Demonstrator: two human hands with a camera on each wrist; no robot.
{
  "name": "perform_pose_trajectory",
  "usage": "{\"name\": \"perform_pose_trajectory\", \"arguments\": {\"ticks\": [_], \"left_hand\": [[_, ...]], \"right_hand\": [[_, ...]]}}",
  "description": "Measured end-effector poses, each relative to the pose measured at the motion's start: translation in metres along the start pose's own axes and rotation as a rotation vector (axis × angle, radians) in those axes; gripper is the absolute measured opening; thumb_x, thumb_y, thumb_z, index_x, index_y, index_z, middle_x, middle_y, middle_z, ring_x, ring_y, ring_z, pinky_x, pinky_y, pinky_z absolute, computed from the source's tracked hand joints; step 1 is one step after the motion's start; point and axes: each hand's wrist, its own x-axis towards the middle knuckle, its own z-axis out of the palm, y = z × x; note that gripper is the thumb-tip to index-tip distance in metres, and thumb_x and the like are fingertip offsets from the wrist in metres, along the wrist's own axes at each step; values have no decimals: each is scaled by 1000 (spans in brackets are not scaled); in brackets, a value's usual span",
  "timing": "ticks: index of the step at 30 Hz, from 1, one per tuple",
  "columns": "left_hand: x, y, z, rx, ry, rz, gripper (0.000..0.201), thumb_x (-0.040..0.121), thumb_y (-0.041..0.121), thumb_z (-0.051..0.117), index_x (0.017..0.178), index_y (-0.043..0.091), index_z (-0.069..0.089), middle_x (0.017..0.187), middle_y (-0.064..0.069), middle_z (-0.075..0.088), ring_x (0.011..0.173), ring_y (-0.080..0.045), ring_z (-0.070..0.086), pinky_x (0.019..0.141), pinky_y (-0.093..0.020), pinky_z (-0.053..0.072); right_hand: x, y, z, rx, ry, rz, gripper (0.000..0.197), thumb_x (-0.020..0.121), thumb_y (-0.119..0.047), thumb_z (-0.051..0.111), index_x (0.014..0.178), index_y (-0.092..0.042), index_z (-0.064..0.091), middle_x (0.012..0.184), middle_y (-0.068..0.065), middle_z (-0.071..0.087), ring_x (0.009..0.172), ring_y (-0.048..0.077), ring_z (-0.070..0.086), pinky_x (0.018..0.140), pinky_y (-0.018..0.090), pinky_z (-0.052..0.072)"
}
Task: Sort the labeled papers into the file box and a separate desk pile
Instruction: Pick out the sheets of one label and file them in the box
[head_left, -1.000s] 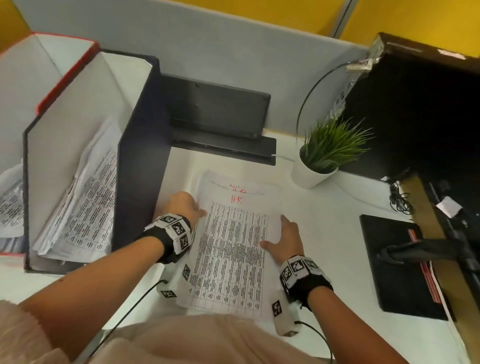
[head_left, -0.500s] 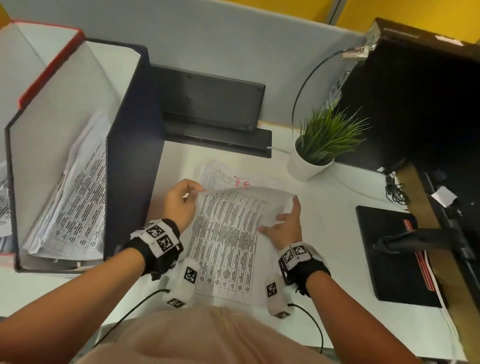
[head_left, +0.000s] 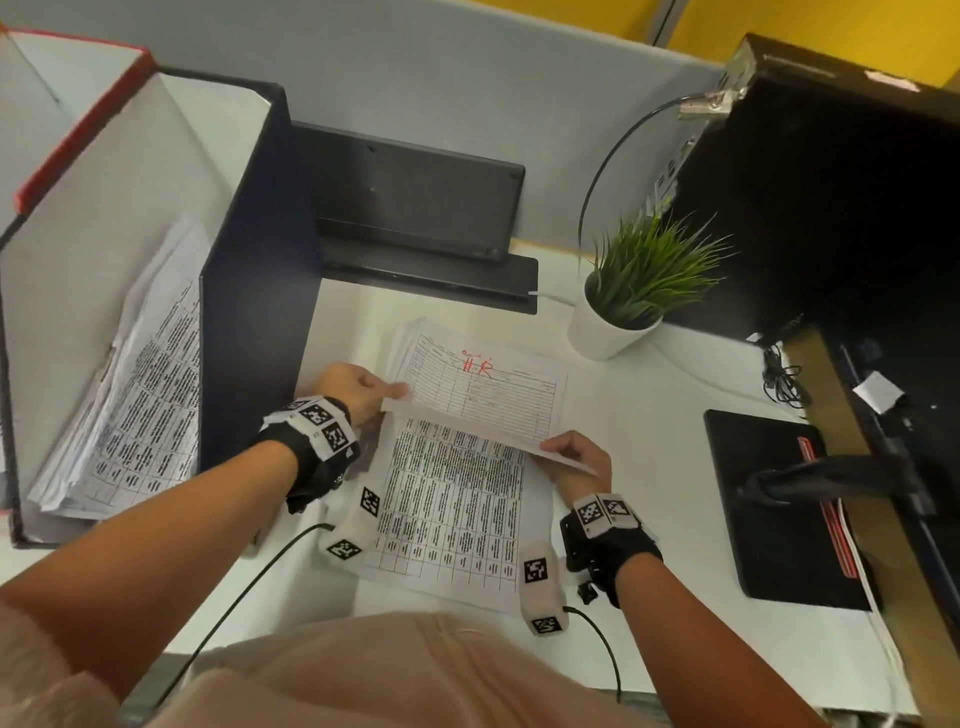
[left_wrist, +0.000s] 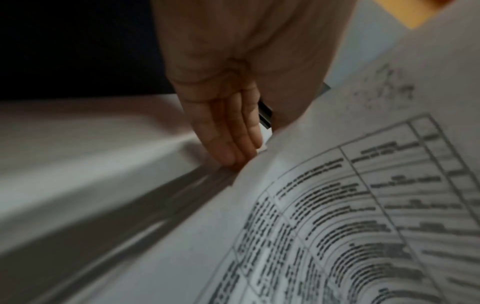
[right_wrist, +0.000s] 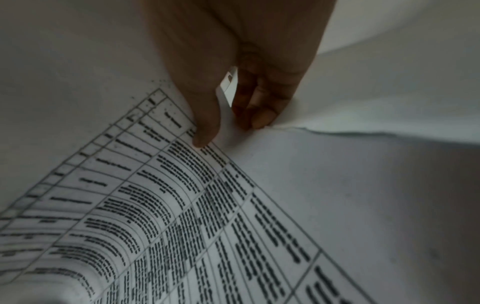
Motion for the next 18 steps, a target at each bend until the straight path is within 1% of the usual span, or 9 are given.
{"name": "perform_pose_trajectory", "arguments": {"ticks": [2,4,5,7,9,11,13,16,18], "left_hand": [[-1,-1,2,138,45,27,15,77,11,72,64,9,64,62,-5,66,59,-20,64,60,-31,58],[-2,0,5,253,96,71,23,78,5,68,57,11,62,55,-2,61,53,-16,59,49,-22,50],[-4,1,5,293,109,80,23,78,5,67,57,11,62,54,0,59,51,-13,56,44,-18,42],[-6,0,6,363,114,100,13,78,5,67,65,8,66,55,2,56,50,-10,51,40,-16,34],[-7,-1,4,421,102,133,3,79,5,67,77,5,70,62,0,58,55,-12,52,47,-18,39],[-6,-3,4,436,84,173,7,80,8,68,85,3,70,74,-4,61,66,-17,56,60,-24,45],[-8,-6,3,413,72,228,12,83,13,67,87,3,70,80,-7,65,71,-19,58,67,-27,48],[-14,-12,1,421,141,469,17,88,14,61,96,5,72,88,-8,67,73,-18,58,71,-29,51],[-21,-14,1,280,203,645,20,88,6,59,105,7,69,94,-5,66,78,-16,59,72,-21,48]], "right_hand": [[-1,-1,2,-22,-5,-2,27,71,8,73,61,-12,57,69,7,60,66,16,56,67,21,50],[-4,-1,3,-47,-2,-5,21,72,3,74,65,-8,59,64,1,58,60,9,52,57,9,44],[-4,-1,3,-47,-3,-14,18,72,3,74,68,-6,60,64,1,58,59,7,52,55,6,42],[-6,-1,3,-15,-5,-38,13,72,7,73,73,-1,62,65,3,58,60,8,52,54,3,42],[-7,-2,3,10,-2,-50,14,72,10,71,73,0,62,65,4,58,60,9,52,54,3,42],[-8,-3,4,3,-3,-51,17,72,10,71,69,-3,61,65,4,58,60,9,52,54,3,42],[-8,-5,4,-7,7,-46,23,72,12,70,64,-7,58,65,4,58,60,9,52,53,4,43],[-5,-6,2,3,41,-38,35,73,21,59,57,-10,55,65,3,56,61,11,50,50,3,42],[-2,-7,1,12,83,-25,37,71,22,55,54,-10,51,61,3,50,58,11,44,45,4,37]]}}
